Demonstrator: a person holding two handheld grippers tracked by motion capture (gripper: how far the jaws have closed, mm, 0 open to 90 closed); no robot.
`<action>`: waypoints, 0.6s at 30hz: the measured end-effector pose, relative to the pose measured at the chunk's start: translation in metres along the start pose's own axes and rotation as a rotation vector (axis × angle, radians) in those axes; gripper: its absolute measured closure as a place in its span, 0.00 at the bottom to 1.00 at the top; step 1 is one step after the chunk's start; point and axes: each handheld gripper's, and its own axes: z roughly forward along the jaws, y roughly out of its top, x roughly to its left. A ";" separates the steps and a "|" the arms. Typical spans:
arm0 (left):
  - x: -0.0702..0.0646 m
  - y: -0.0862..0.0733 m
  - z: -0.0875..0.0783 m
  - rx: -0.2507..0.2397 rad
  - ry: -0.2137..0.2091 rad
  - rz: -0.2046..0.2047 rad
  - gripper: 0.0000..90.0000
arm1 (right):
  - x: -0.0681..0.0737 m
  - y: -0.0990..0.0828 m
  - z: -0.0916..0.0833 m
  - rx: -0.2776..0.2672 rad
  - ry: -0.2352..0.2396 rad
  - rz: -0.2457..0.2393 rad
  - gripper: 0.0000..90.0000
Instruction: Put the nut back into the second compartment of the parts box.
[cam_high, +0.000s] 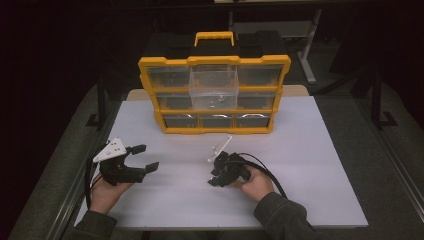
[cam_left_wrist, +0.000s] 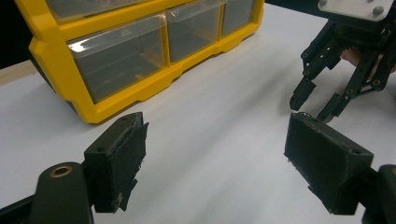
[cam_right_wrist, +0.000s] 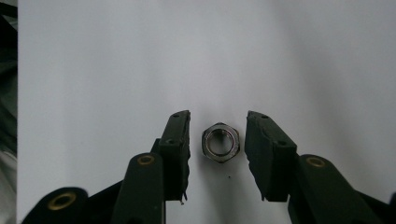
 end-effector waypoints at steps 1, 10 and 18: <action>0.000 0.000 0.000 0.002 0.000 0.002 0.22 | 0.000 0.000 0.001 0.007 0.000 -0.004 0.67; 0.000 0.000 0.001 0.004 0.001 0.001 0.22 | 0.002 -0.001 0.008 0.035 -0.027 -0.038 0.75; -0.001 0.000 0.001 0.002 0.003 -0.002 0.21 | -0.002 -0.001 0.009 0.030 -0.005 -0.032 0.76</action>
